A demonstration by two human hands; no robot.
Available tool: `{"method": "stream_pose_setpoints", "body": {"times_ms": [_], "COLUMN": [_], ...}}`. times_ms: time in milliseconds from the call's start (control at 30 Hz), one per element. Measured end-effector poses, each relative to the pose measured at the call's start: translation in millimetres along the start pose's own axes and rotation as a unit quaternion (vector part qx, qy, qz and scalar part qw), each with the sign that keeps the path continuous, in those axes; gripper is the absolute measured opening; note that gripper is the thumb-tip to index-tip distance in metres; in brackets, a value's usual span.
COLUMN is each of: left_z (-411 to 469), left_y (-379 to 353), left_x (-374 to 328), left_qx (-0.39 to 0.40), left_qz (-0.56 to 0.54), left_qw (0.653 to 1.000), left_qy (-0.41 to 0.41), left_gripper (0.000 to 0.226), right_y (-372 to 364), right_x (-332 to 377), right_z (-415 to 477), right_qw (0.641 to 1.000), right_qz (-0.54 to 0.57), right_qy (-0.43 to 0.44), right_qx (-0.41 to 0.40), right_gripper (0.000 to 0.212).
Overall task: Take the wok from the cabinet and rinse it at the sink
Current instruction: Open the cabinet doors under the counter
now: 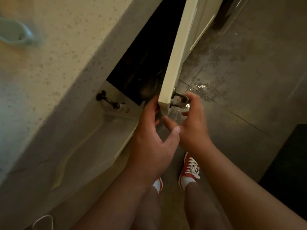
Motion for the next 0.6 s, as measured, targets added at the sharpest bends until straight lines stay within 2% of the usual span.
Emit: {"method": "stream_pose_setpoints", "body": {"times_ms": [233, 400, 533, 600], "left_z": [-6, -6, 5, 13], "left_y": [-34, -58, -65, -69], "left_x": [-26, -49, -73, -88], "left_qx": [0.079, 0.124, 0.097, 0.074], "left_qz": [-0.005, 0.045, 0.085, 0.124], "left_qw": [0.995, 0.982, 0.968, 0.949], "left_qy": [-0.063, -0.133, -0.216, -0.281], "left_gripper": [0.076, 0.072, 0.071, 0.074], "right_y": [38, 77, 108, 121], "right_x": [-20, -30, -37, -41], "right_z": [-3, -1, 0, 1], "right_qw": [0.995, 0.989, 0.989, 0.989], "right_qz": [-0.018, -0.016, 0.019, 0.038], "right_qy": [0.008, 0.014, 0.001, -0.015], "right_qx": [-0.095, -0.148, -0.147, -0.142], "right_gripper": [0.069, 0.066, 0.069, 0.070]}}
Point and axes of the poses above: each hand's wrist, its own z-axis towards the middle knuckle, its own y-axis out of the back of the hand, x = y × z, the point moved 5 cm from there along z, towards the middle knuckle, and after that the axes turned 12 degrees about z, right-handed, at the moved point
